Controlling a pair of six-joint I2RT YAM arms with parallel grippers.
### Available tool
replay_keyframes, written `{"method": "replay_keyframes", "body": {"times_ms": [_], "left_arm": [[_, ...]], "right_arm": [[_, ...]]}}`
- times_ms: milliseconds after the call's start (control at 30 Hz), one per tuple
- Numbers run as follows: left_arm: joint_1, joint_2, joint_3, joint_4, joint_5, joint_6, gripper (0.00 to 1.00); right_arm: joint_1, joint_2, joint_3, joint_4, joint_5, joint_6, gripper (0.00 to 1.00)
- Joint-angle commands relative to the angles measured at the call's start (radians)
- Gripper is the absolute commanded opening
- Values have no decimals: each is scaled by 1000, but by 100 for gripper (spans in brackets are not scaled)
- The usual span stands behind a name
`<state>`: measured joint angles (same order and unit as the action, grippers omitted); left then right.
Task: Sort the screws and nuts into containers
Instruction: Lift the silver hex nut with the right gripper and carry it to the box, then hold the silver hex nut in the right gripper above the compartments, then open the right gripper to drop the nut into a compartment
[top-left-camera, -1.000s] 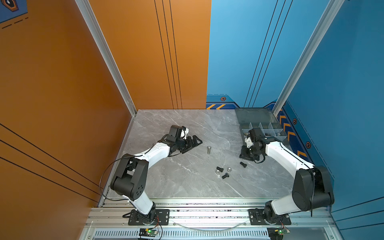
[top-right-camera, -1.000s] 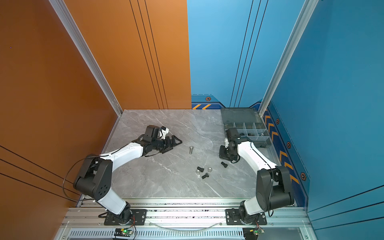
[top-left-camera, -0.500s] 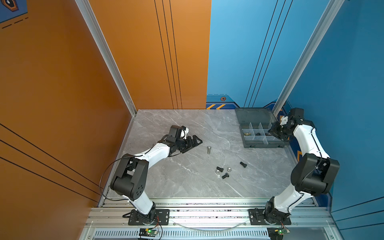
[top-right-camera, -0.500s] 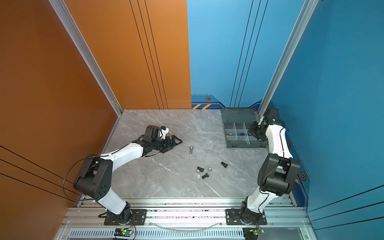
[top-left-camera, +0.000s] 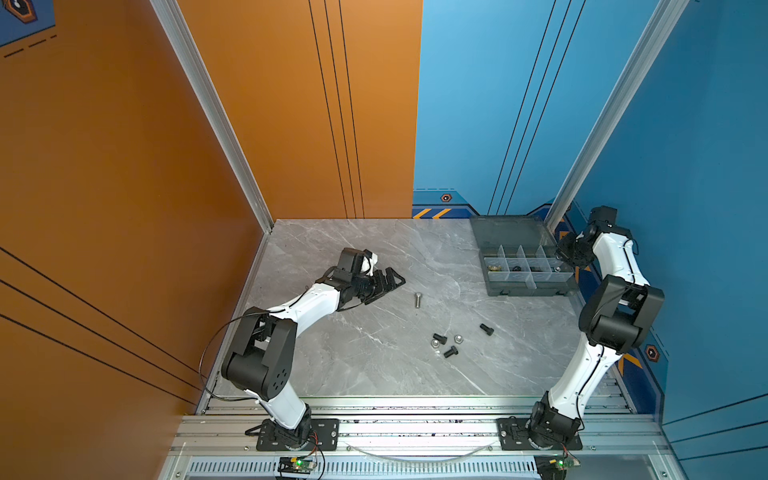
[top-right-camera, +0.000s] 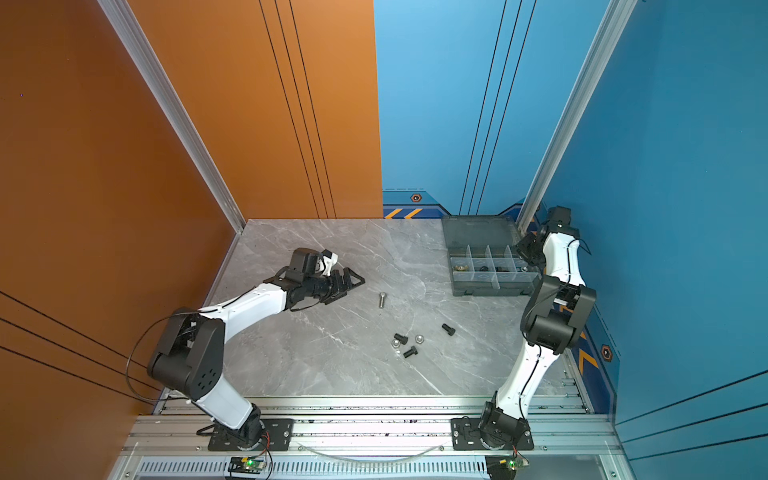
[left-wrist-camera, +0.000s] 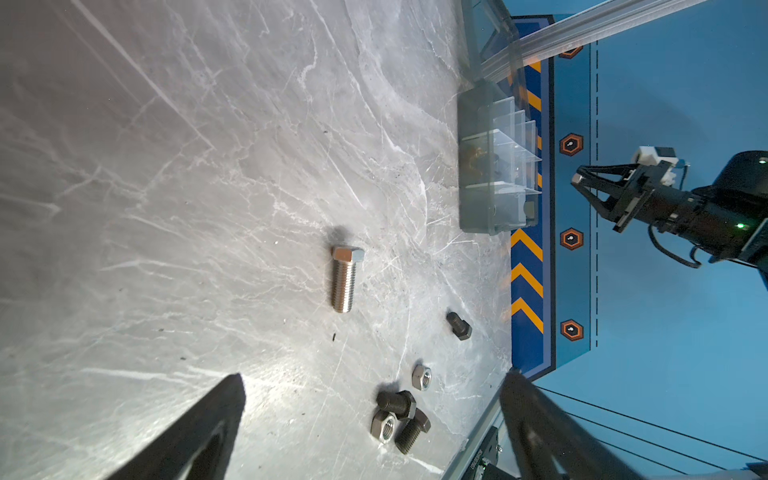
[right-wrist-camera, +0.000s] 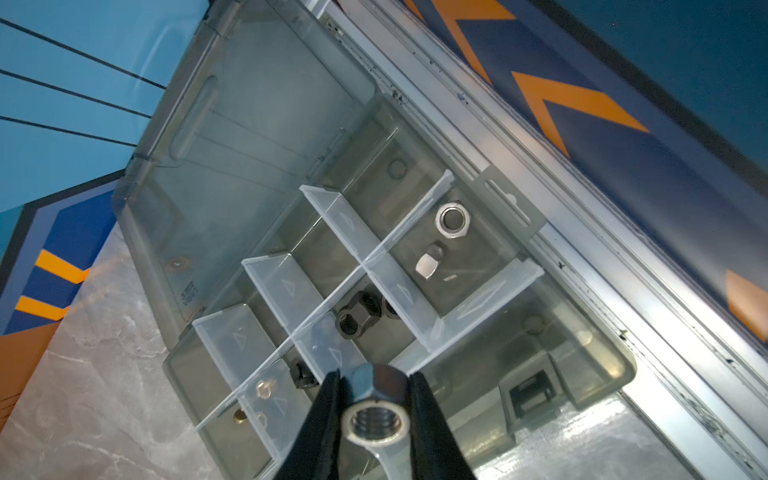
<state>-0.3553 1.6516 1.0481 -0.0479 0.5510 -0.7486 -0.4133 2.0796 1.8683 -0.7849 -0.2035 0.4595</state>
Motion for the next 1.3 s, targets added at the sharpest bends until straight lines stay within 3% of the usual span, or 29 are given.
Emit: {"method": "replay_keyframes", "body": {"times_ms": [0, 933, 1133, 1267], "left_arm": [[6, 8, 60, -69, 14, 23, 98], [-22, -7, 83, -89, -8, 21, 98], [-23, -4, 76, -73, -4, 14, 98], [-22, -2, 77, -72, -3, 15, 98]], "right_arm": [[-5, 41, 37, -25, 56, 18, 1], [-57, 167, 95, -5, 11, 19, 5], [-53, 175, 91, -8, 17, 18, 21], [-53, 178, 89, -12, 10, 18, 26]]}}
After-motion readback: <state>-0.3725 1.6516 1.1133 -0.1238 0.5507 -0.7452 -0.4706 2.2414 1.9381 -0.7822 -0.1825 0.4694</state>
